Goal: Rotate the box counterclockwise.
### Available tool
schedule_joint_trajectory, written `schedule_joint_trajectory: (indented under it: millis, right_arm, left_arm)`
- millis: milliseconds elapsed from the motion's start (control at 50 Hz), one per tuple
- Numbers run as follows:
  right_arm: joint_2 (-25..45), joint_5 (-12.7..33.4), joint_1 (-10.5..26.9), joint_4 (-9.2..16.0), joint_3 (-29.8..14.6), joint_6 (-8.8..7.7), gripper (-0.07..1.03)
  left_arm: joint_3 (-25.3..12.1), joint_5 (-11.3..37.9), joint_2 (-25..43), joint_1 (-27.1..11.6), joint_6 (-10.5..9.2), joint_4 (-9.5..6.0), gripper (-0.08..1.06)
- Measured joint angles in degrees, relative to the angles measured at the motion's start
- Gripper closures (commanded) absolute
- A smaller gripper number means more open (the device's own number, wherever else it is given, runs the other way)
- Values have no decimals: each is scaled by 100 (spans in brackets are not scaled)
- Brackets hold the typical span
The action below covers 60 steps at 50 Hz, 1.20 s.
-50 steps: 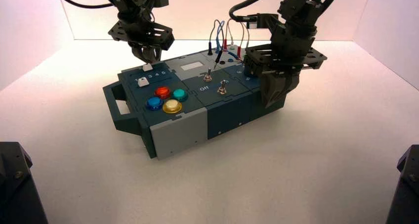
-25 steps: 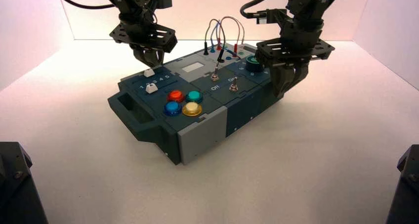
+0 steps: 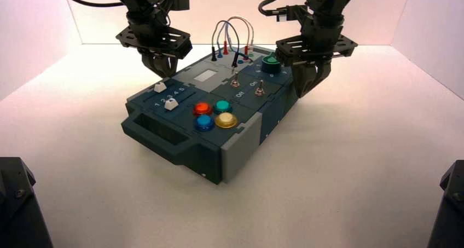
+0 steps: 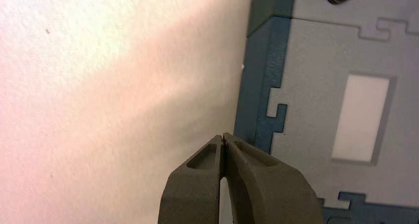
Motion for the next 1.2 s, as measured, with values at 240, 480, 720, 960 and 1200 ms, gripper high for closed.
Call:
schedule_joint_trajectory:
  millis: [240,480,720,960,1200]
  right_arm:
    - [176,123,-44,-44,-343,-26,99]
    - [272,185,-53,-53,-483,-26,99]
    - [-167,26,26,-26,-88,0,99]
    - [-1371,545,141,325,255,70,99]
    - [-1995,800,562,633,606,70,99]
  left_arm:
    - [44,334,-123,-141,-44,0,101]
    - [141,466,-255,-158,-35,9,101]
    - [466,448,-703,-185,-35,9,101]
    - [923,606,-1688,-176,-167,-26,101]
    - [1072,914,-2092,-158,-246,-18,101]
